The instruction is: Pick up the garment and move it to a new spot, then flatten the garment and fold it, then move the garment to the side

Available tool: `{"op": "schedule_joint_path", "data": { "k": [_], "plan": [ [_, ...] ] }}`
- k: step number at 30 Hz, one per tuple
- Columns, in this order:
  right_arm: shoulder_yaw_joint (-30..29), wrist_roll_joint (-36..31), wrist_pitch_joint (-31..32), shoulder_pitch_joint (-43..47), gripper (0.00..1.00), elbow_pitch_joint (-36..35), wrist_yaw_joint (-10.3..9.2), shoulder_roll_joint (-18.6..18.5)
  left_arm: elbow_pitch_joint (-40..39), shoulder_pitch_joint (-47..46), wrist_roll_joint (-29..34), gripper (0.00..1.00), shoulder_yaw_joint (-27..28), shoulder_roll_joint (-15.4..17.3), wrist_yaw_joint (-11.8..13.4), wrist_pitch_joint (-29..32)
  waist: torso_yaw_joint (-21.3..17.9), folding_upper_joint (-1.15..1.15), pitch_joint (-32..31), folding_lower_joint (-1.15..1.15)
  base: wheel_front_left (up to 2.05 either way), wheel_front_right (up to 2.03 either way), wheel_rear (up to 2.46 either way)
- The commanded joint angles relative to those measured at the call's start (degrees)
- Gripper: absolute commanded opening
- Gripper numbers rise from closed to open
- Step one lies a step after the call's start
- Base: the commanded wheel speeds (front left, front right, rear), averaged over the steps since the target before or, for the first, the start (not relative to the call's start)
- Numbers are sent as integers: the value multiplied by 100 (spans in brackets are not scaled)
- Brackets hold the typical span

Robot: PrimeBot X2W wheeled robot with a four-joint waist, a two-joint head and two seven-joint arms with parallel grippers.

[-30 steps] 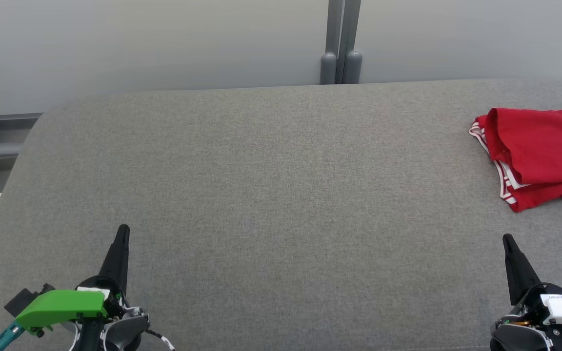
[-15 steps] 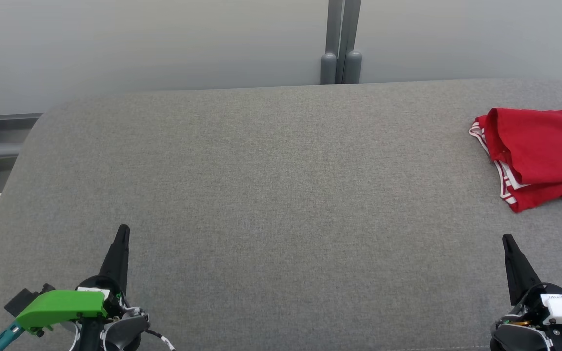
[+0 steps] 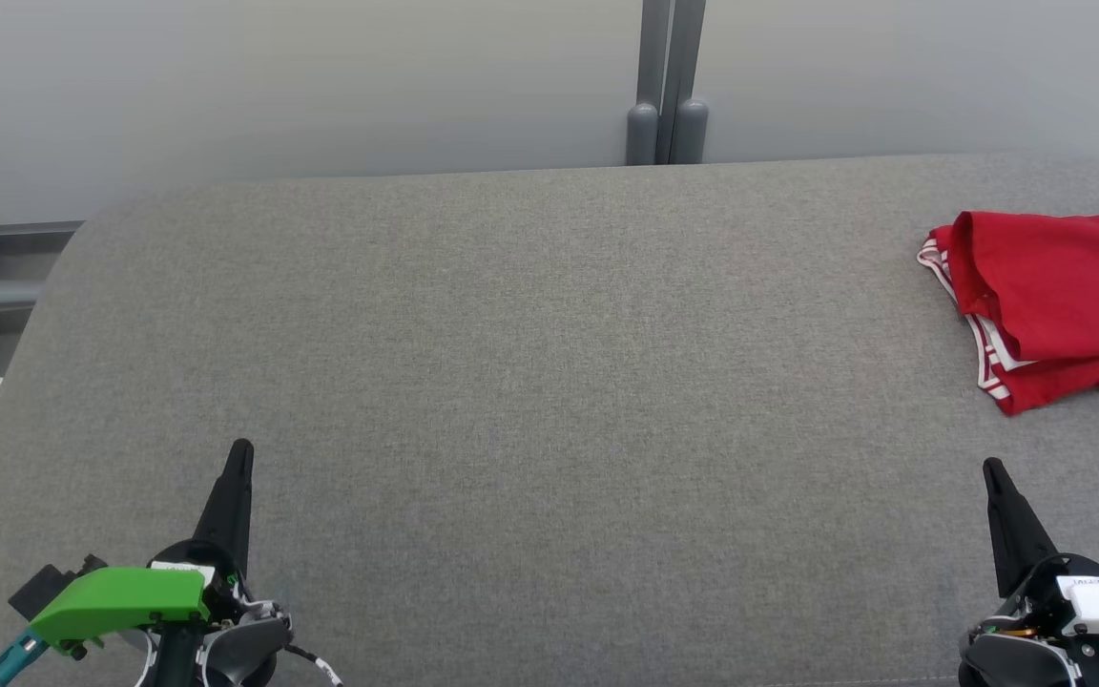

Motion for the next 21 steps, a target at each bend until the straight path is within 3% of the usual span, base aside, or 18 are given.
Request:
{"op": "schedule_joint_path", "data": {
  "k": [1, 21],
  "plan": [
    [-11, 6, 31, 62, 0, -24, 2, -24, -17, -70, -29, 0, 21, 2, -34, 0, 0, 0, 0, 0, 0, 0, 0],
    [-11, 5, 31, 62, 0, -24, 2, -24, -18, -70, -29, 0, 21, 2, -34, -1, 0, 0, 0, 0, 0, 0, 0]
  ]
}}
